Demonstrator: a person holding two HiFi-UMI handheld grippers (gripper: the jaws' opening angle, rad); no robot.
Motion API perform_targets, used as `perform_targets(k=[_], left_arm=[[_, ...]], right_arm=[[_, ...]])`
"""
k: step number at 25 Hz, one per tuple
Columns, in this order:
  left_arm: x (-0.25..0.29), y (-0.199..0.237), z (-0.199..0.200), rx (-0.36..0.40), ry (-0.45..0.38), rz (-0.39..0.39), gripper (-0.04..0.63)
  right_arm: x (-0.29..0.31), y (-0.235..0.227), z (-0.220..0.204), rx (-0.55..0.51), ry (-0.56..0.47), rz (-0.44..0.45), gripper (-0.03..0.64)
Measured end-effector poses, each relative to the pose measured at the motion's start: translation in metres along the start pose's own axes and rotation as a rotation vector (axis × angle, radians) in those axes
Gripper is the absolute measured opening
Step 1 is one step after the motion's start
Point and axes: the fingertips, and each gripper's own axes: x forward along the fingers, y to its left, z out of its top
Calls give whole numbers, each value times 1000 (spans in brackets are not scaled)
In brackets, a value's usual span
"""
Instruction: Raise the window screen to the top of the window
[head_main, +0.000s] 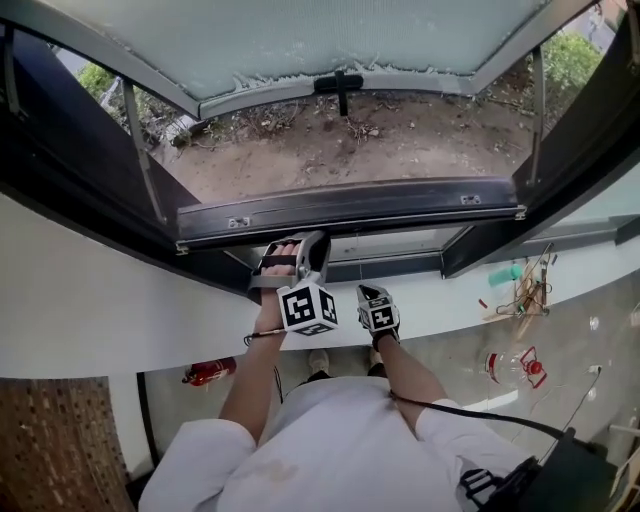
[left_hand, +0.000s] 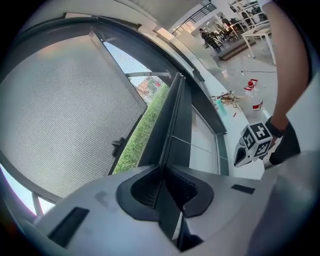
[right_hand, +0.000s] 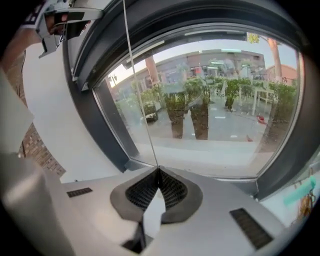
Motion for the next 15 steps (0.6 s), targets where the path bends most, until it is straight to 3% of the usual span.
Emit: perform_targets(k=[5,15], left_arm=[[1,4,1,19,35,-6,28],[-4,6,5,-10,-6,54,29]], right_arm=[[-21,-22,-29,33,6,-63,2],[-25,-7,-34,-57,16,-10,2]])
